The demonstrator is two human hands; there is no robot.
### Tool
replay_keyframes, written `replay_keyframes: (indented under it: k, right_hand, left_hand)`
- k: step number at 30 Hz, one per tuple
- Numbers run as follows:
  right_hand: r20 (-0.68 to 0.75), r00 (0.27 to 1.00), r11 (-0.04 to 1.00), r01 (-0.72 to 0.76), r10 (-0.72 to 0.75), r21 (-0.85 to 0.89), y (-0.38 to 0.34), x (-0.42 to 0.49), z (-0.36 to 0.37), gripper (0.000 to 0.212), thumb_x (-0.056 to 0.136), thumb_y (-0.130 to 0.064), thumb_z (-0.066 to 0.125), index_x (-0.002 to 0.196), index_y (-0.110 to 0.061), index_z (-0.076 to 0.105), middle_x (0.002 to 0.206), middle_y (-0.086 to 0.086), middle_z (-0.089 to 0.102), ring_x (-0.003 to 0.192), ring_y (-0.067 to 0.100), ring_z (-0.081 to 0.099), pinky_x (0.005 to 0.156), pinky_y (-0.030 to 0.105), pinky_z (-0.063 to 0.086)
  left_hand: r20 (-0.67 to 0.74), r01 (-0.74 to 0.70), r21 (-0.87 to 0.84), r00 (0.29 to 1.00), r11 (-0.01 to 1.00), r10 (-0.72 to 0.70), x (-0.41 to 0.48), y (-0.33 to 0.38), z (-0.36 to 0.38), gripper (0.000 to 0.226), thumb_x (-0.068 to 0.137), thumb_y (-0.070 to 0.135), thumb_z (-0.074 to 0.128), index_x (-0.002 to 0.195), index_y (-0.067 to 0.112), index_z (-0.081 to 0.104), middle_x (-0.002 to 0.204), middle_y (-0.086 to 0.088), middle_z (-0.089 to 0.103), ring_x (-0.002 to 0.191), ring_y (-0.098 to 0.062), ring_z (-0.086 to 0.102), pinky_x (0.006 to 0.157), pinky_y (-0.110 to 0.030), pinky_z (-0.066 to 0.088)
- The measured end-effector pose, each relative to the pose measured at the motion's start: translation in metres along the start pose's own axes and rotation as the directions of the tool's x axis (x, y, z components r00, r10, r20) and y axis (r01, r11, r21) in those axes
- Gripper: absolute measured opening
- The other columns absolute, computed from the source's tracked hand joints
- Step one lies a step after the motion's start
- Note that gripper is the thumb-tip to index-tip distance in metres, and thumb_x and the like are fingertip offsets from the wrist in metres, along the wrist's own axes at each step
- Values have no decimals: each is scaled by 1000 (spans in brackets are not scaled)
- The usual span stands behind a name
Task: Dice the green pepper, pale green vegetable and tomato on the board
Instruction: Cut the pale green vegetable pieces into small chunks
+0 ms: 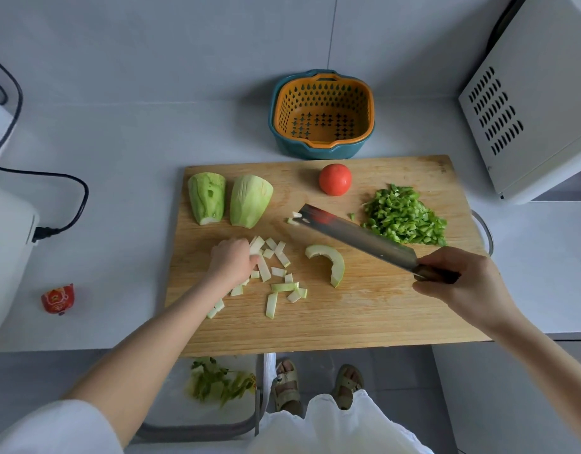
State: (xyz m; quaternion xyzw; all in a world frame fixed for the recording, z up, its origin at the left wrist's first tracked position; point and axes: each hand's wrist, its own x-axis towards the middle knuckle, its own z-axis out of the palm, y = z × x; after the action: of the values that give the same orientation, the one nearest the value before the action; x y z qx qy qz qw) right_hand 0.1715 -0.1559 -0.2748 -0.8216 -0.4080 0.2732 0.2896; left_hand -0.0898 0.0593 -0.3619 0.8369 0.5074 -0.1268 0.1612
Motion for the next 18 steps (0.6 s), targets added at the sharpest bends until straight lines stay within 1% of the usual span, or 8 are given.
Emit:
replay_keyframes:
  k: [4, 7, 9, 12, 13, 14, 16, 18]
  right_hand:
    - [-27, 999, 998, -19, 21, 60, 2, 3, 1, 37, 63, -8, 82, 76, -39, 65, 71, -13, 68, 69, 4, 60, 63, 29, 47]
    - [-31, 999, 996, -21, 24, 89, 3, 7, 0, 36, 64, -8, 82, 76, -37, 64, 68, -12, 68, 66, 1, 59, 59, 24, 45]
    - [-25, 1000, 994, -14, 16, 104, 0, 9, -2, 35, 64, -8, 82, 76, -36, 64, 67, -13, 67, 64, -1, 59, 58, 22, 44]
    - [-6, 1000, 994, -2, 3, 111, -3, 12, -2, 30, 66, -7, 80, 81, -29, 66, 76, -13, 67, 67, -1, 60, 58, 11, 44]
    - [-1, 1000, 994, 3, -3, 113, -3, 14, -1, 31, 66, -7, 80, 80, -30, 66, 77, -12, 68, 72, 2, 61, 61, 11, 45]
    - [2, 1000, 993, 8, -8, 116, -3, 16, 0, 33, 66, -7, 81, 79, -32, 65, 78, -11, 68, 76, 8, 64, 66, 17, 48]
    - [10, 1000, 993, 2, -4, 116, -1, 20, 3, 37, 64, -8, 82, 77, -37, 63, 79, -12, 68, 78, 12, 64, 69, 29, 50]
    - [22, 1000, 992, 1, -4, 124, 0, 24, 7, 36, 63, -9, 82, 77, -36, 63, 77, -14, 67, 75, 10, 64, 66, 29, 49]
  left_hand:
    - [-61, 220, -151, 971, 964, -232, -4, 16, -1, 27, 100, 28, 41, 84, 7, 49, 80, -4, 53, 76, -22, 54, 61, -30, 39]
    - [-12, 280, -140, 959, 950, -284, -4, 24, -6, 25, 97, 26, 47, 80, 7, 48, 76, -4, 51, 75, -23, 54, 57, -29, 37]
    - [49, 279, -156, 960, 948, -274, -2, 28, -6, 25, 95, 23, 50, 77, 6, 48, 72, -2, 52, 73, -22, 57, 51, -26, 36]
    - [154, 279, -147, 954, 949, -256, 0, 32, -7, 28, 94, 20, 51, 69, 7, 49, 66, -2, 57, 56, -15, 53, 45, -25, 34]
    - [170, 281, -107, 950, 954, -261, 0, 32, -9, 31, 94, 25, 51, 68, 8, 48, 66, -2, 56, 55, -15, 51, 45, -26, 34]
    - [168, 275, -43, 950, 960, -265, 0, 31, -13, 34, 94, 32, 51, 69, 9, 47, 67, -1, 55, 57, -16, 51, 46, -26, 35]
    - [92, 237, 99, 965, 967, -246, 0, 28, -20, 36, 92, 41, 53, 79, 8, 52, 76, -2, 57, 69, -19, 56, 51, -28, 40]
    - [-38, 132, 105, 991, 986, -128, 1, 28, -21, 29, 90, 34, 59, 99, 6, 58, 97, -7, 61, 86, -23, 59, 65, -30, 48]
